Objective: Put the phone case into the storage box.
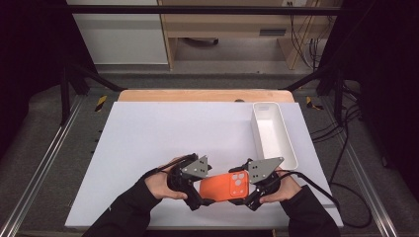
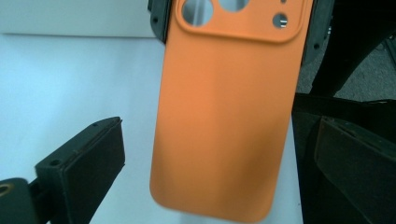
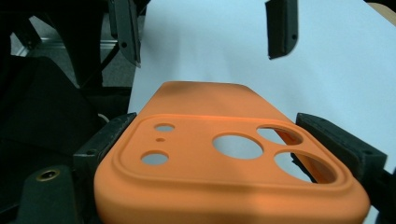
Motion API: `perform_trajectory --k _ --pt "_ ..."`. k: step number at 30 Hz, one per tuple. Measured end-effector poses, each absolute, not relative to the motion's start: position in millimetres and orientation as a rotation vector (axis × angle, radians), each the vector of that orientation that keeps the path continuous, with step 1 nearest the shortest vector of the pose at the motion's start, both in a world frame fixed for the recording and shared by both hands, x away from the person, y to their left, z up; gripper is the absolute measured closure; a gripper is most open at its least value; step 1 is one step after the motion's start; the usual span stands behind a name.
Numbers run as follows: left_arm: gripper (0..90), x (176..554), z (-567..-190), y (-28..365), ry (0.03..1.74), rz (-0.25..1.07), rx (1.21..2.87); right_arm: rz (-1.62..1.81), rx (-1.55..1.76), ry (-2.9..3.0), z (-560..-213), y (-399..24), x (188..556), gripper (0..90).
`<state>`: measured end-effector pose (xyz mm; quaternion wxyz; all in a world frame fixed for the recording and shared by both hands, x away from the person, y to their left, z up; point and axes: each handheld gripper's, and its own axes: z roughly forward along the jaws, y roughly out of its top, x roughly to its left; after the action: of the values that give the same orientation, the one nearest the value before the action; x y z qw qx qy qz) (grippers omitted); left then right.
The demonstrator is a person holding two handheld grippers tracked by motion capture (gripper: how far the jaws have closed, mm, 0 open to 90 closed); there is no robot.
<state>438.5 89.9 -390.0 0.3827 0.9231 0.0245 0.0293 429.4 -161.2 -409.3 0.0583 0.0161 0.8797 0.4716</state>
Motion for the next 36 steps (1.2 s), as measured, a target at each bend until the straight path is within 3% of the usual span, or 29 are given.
perform_trajectory --k 14,36 --pt "0.0 438 -409 102 0.114 0.079 2.369 1.311 0.077 2.733 -396 -170 436 16.3" --pt "0.0 438 -402 89 0.071 0.067 2.434 1.081 0.005 2.871 -364 -146 441 16.3"
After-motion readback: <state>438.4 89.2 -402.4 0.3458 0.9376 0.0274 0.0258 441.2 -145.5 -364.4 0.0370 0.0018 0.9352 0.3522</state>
